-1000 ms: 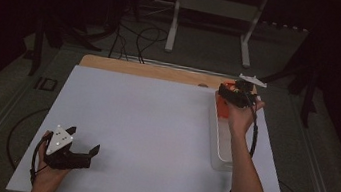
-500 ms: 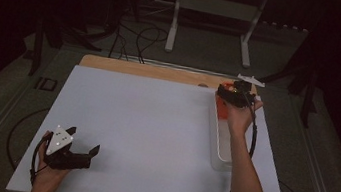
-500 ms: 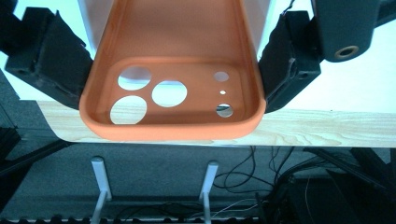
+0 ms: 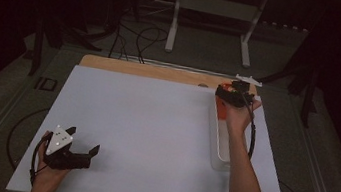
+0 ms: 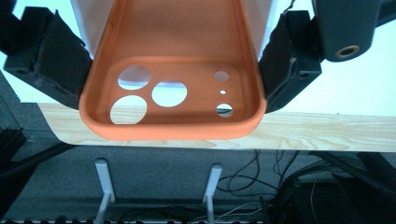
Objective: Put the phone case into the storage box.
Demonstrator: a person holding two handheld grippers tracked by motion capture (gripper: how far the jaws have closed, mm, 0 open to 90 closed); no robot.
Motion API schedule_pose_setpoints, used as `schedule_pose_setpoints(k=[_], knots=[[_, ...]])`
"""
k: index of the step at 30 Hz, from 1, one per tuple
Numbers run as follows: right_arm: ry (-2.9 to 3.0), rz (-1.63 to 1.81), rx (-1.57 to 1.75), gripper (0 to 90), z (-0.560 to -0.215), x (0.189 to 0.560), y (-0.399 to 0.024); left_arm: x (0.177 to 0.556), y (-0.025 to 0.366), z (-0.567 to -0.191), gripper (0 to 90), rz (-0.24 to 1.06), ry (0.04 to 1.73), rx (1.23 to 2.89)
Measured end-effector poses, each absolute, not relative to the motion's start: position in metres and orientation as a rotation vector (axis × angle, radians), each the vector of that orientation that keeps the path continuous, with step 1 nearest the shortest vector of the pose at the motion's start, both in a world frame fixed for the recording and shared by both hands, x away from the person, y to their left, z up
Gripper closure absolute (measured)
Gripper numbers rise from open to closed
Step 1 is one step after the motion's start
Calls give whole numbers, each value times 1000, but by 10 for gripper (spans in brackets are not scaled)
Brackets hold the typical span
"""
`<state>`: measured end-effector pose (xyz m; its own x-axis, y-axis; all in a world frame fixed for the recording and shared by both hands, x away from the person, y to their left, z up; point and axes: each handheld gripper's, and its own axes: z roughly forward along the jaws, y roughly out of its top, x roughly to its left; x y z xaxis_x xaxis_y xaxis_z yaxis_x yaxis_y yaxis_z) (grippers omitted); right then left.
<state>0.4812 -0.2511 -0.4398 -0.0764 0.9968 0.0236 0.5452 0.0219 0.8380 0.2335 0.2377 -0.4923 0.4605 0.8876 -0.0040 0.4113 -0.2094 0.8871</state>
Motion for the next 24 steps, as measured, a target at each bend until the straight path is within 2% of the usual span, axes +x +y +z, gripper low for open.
schedule_pose_setpoints(k=[8,13,24], knots=[[1674,931,1587,144,-440,482,-250,233,238,-492,5,665,1105,1807],[1682,946,1597,99,-441,482,-251,233,238,-492,5,664,1103,1807],[1681,998,1584,88,-433,478,-256,233,237,-492,5,663,1101,1810]])
